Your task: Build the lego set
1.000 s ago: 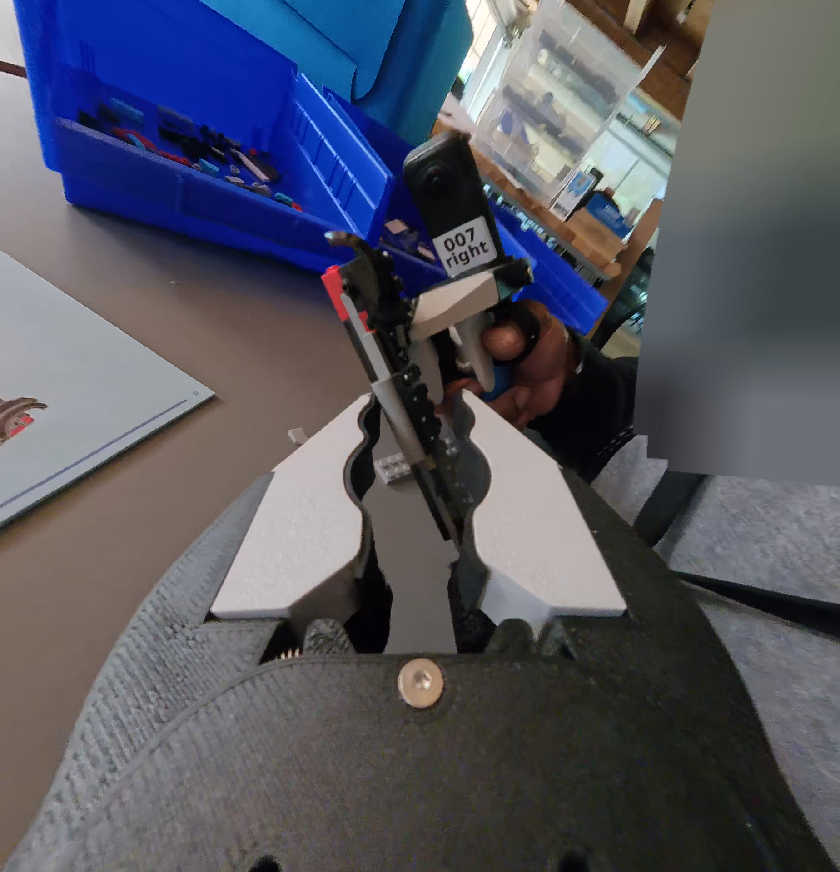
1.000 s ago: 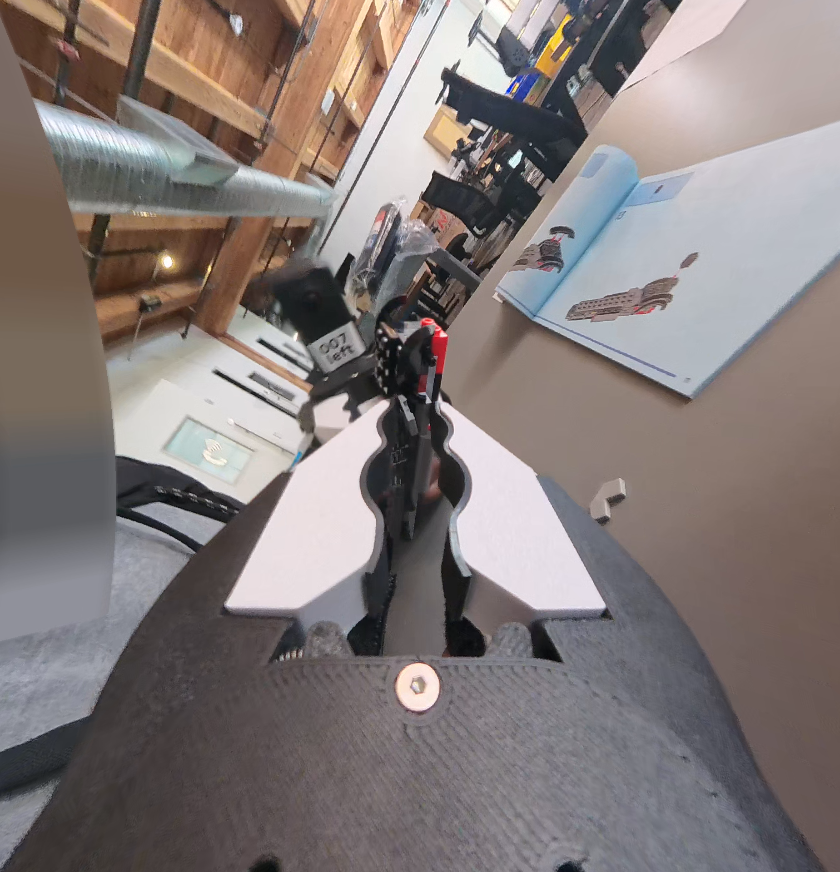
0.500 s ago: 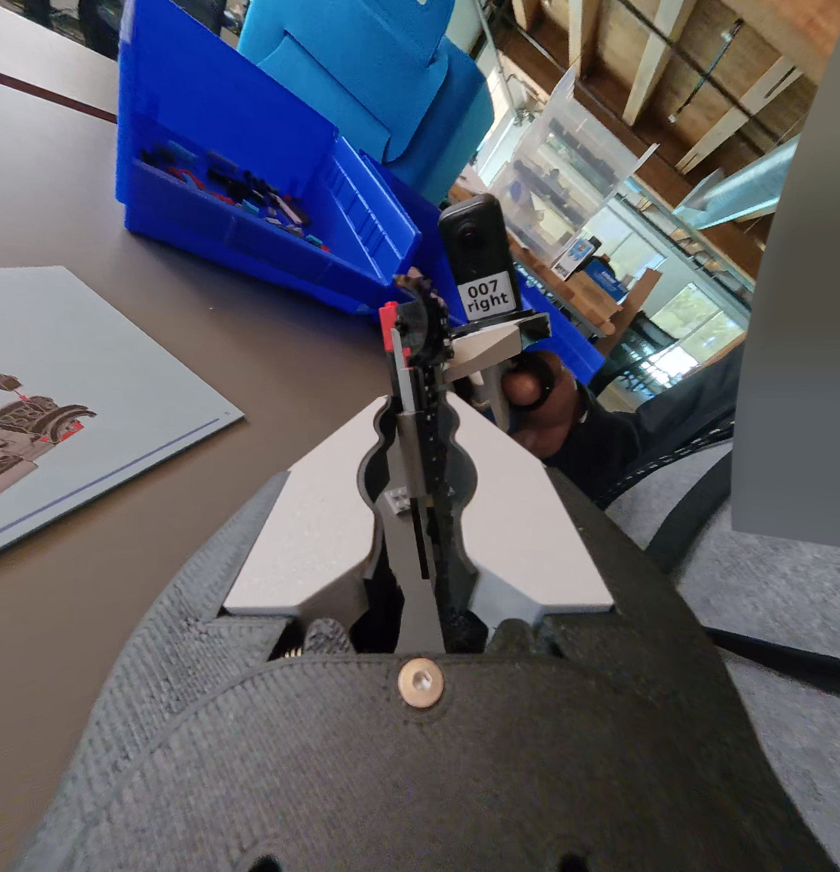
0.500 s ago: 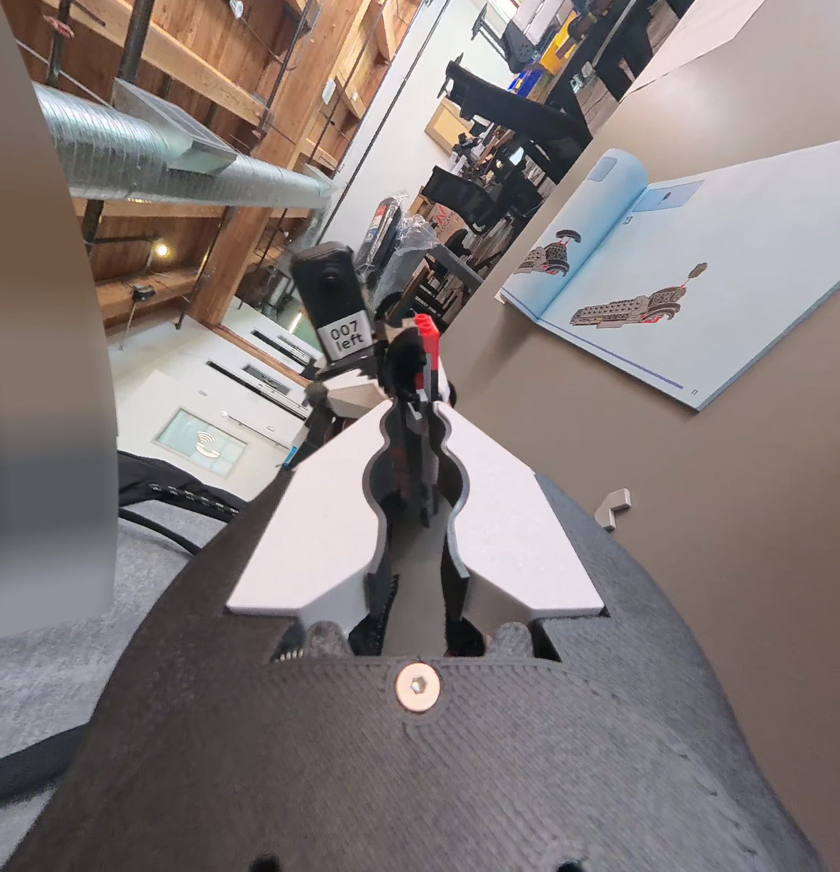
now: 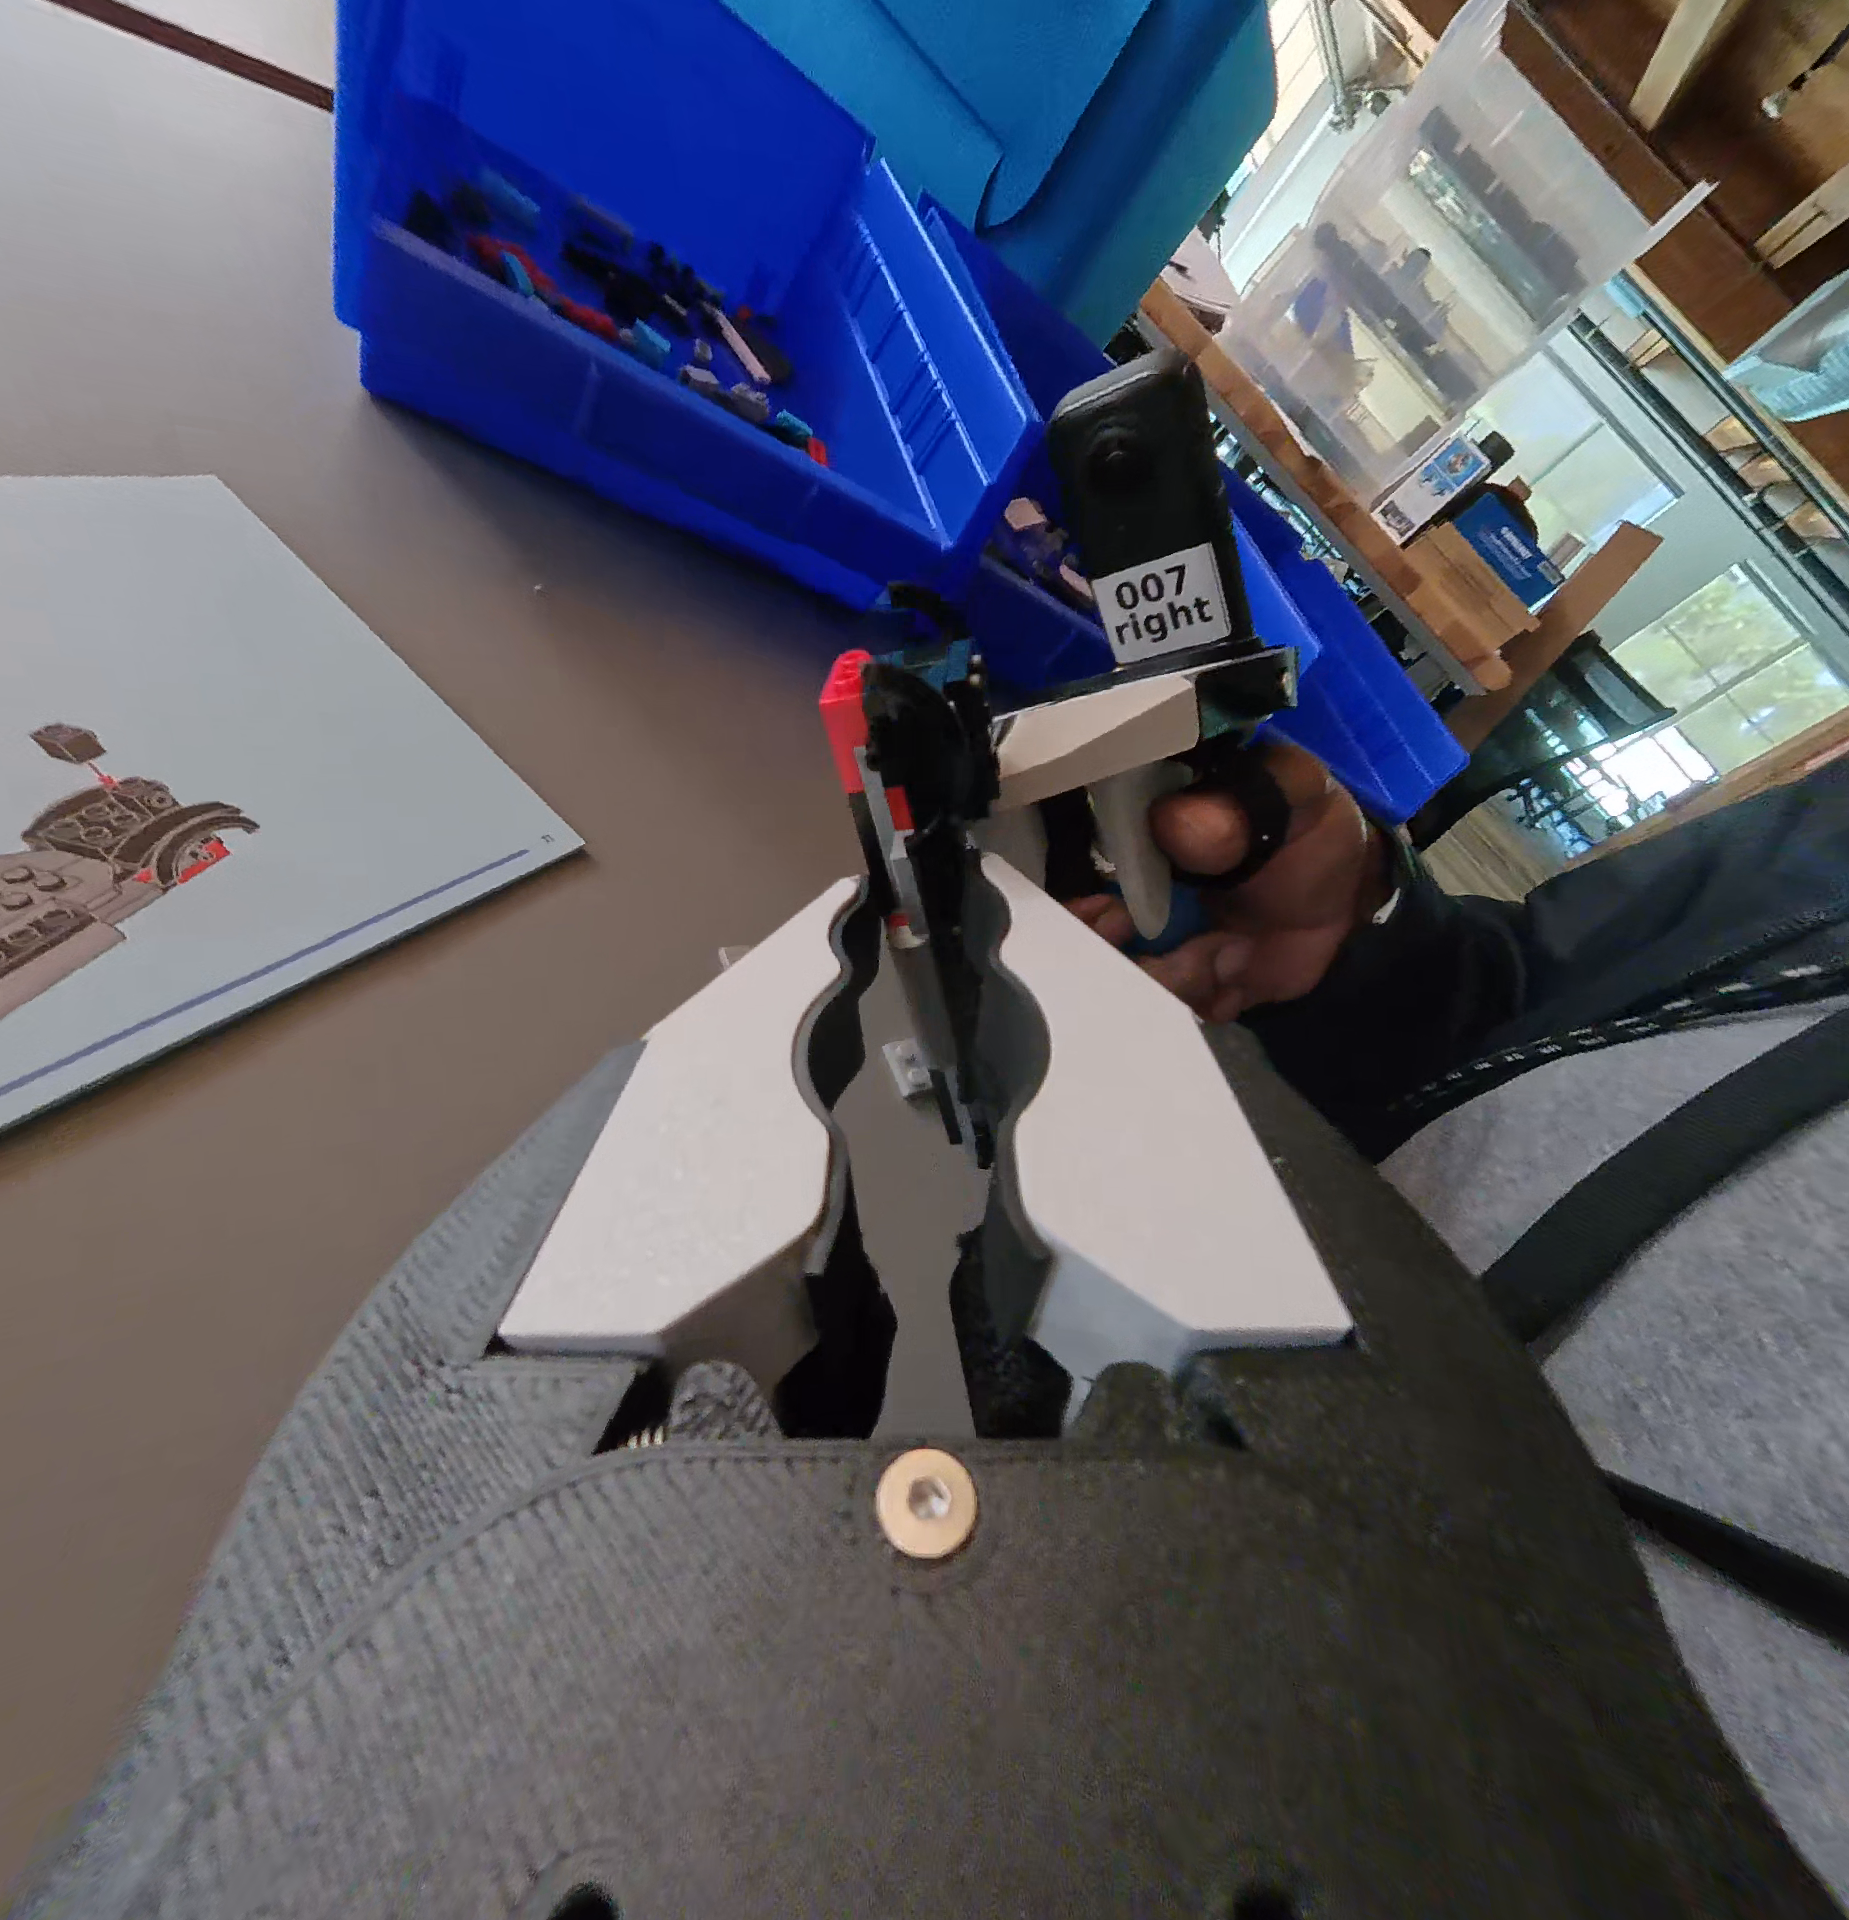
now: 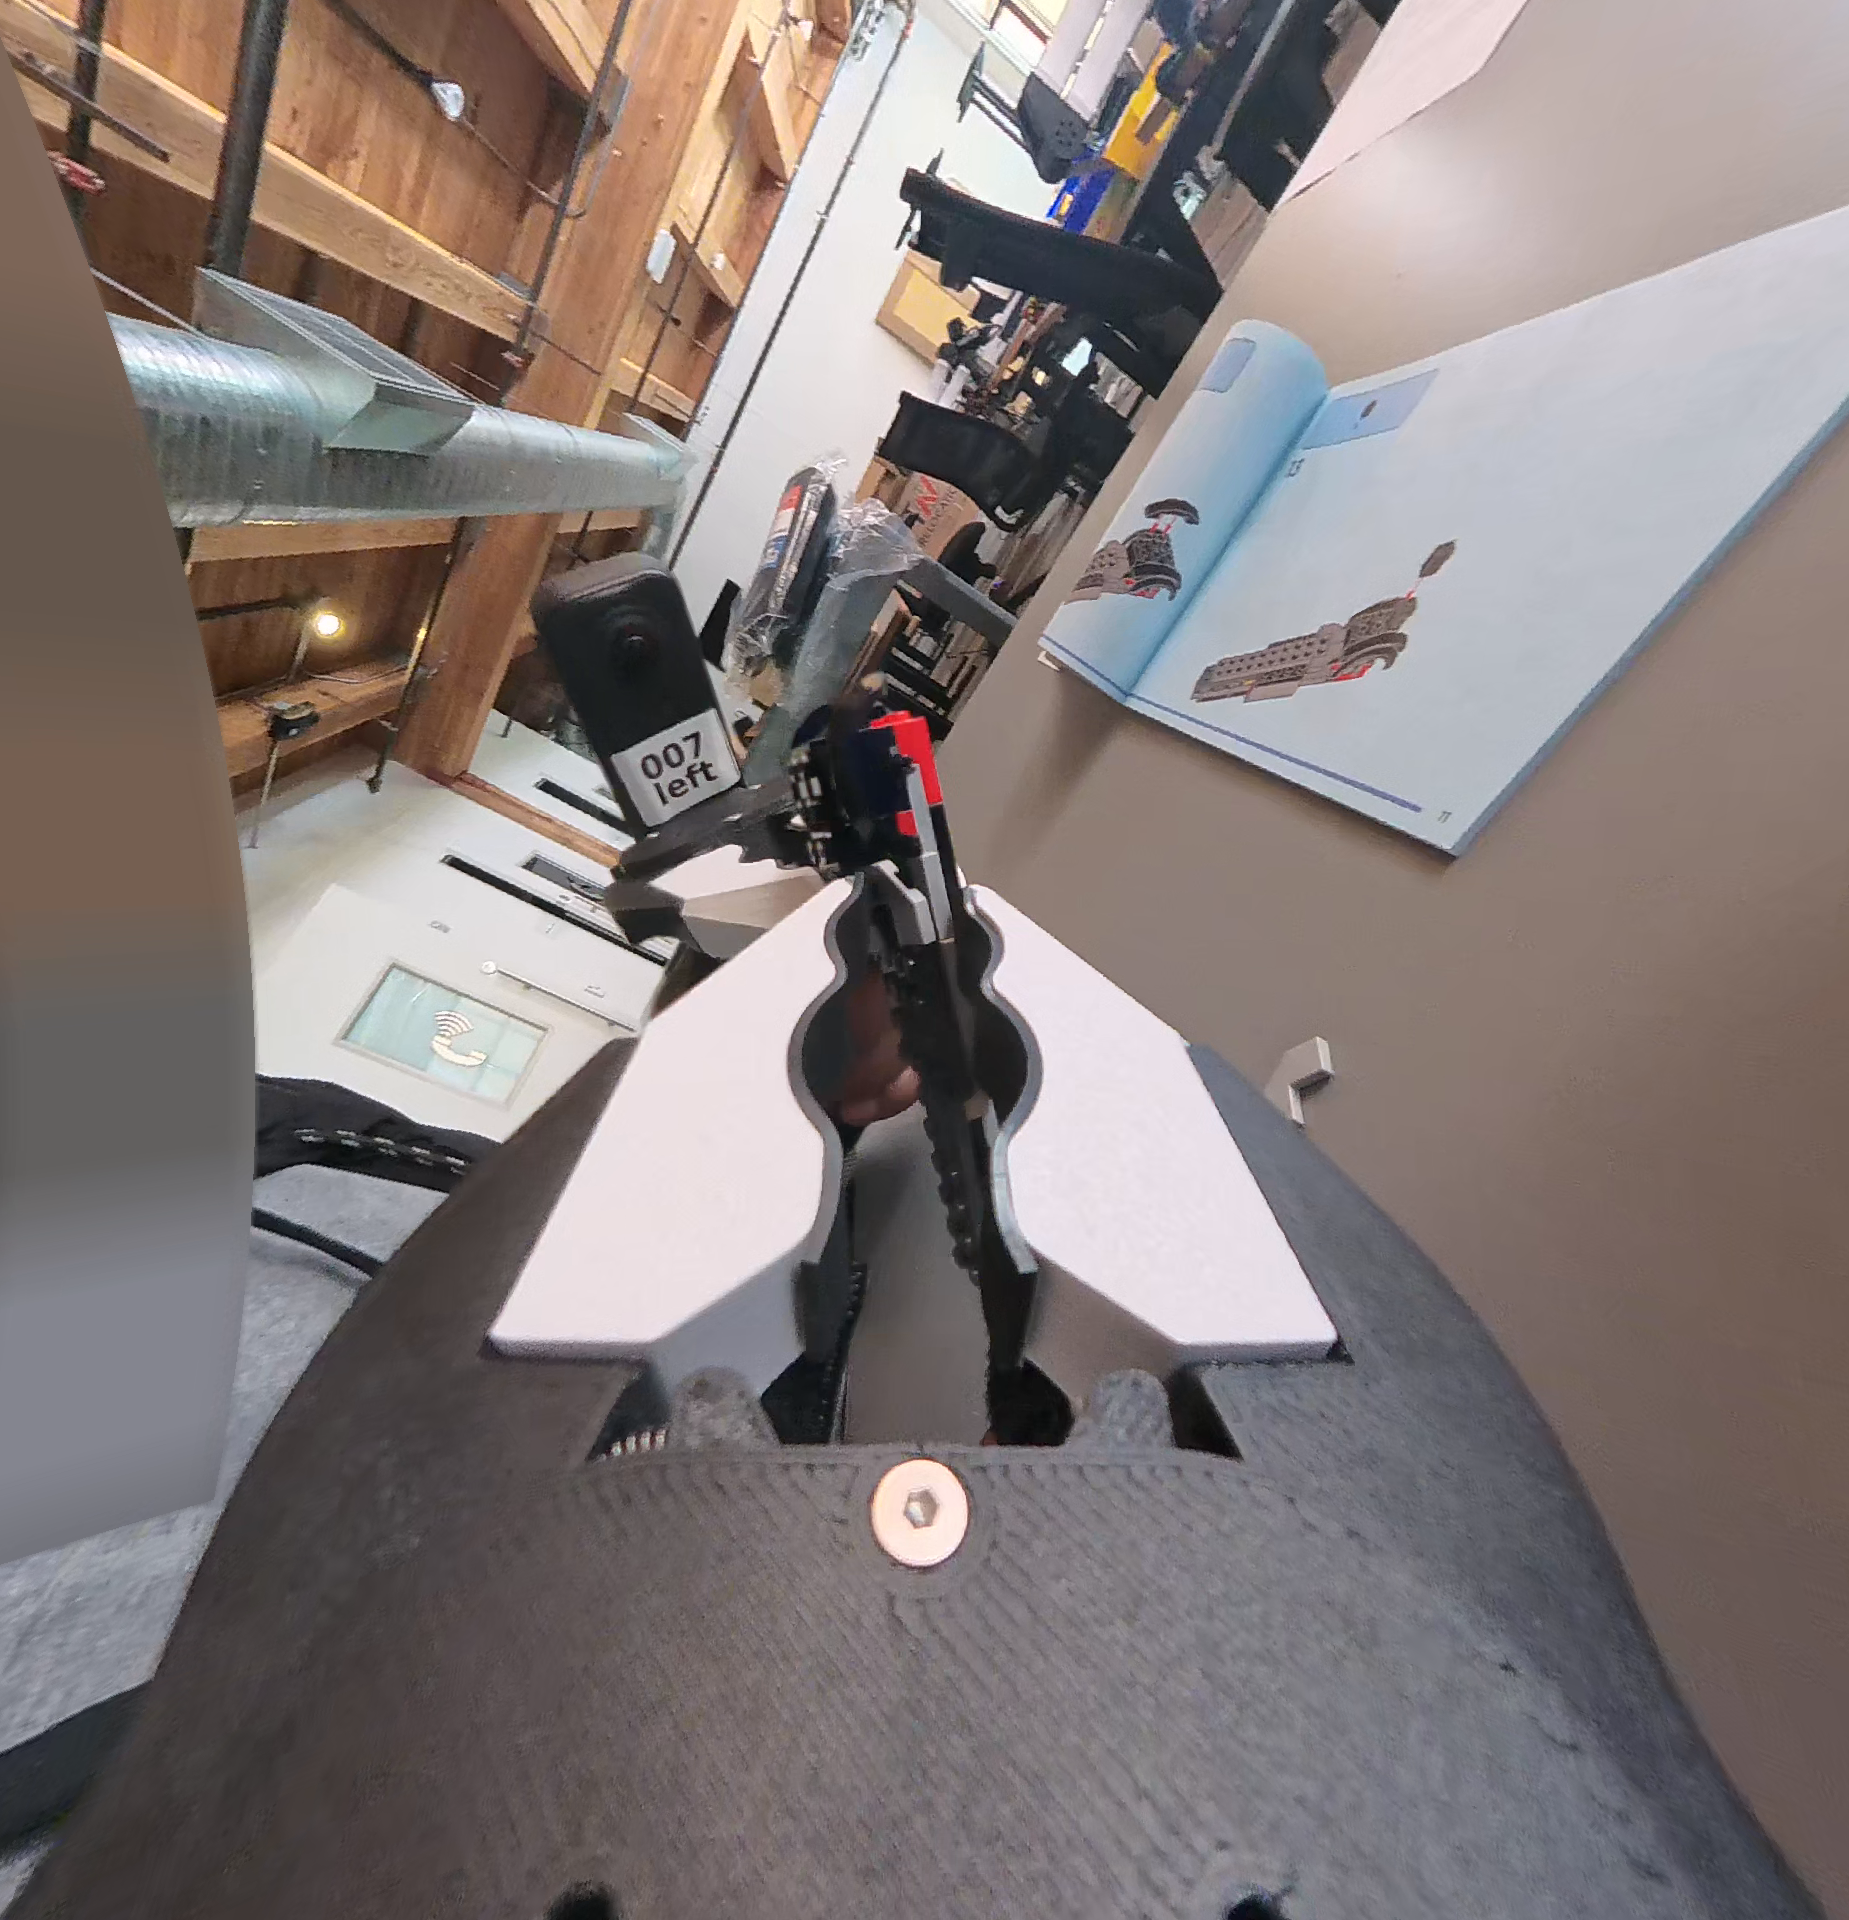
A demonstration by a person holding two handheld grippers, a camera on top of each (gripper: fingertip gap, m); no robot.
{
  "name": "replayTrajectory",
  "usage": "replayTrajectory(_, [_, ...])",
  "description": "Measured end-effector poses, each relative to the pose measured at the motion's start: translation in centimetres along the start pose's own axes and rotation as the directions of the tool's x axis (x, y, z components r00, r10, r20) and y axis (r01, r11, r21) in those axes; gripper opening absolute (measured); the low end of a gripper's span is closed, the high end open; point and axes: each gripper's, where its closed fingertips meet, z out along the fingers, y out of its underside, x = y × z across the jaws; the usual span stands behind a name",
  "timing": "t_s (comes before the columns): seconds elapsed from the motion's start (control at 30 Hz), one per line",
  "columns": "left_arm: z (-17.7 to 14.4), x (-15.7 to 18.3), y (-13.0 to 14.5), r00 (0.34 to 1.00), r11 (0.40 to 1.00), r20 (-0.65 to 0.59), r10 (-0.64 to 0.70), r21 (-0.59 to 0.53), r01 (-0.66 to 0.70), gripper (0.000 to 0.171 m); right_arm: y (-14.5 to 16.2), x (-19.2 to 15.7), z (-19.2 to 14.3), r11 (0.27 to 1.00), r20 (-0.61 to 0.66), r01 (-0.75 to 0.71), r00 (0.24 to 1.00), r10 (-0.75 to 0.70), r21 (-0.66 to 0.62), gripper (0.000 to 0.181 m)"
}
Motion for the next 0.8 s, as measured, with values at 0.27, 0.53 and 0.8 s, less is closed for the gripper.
replayTrajectory(0.27, [0.13,-0.1,0.02,0.998,0.998,-0.008,-0.065,-0.003,0.065,0.016,-0.03,0.25,0.22,1.0,-0.044,0.021,0.999,-0.022,-0.023,0.019])
replayTrajectory(0.53, [0.18,0.08,0.15,0.999,0.999,0.004,0.035,-0.016,-0.035,0.016,-0.01,0.25,0.21,0.999,-0.013,-0.024,1.0,0.024,-0.028,0.018])
replayTrajectory(0.8, [0.12,0.33,0.15,0.998,0.999,-0.038,0.047,0.005,-0.047,0.015,0.05,0.1,0.05,0.998,0.031,-0.067,0.997,0.068,-0.015,0.017])
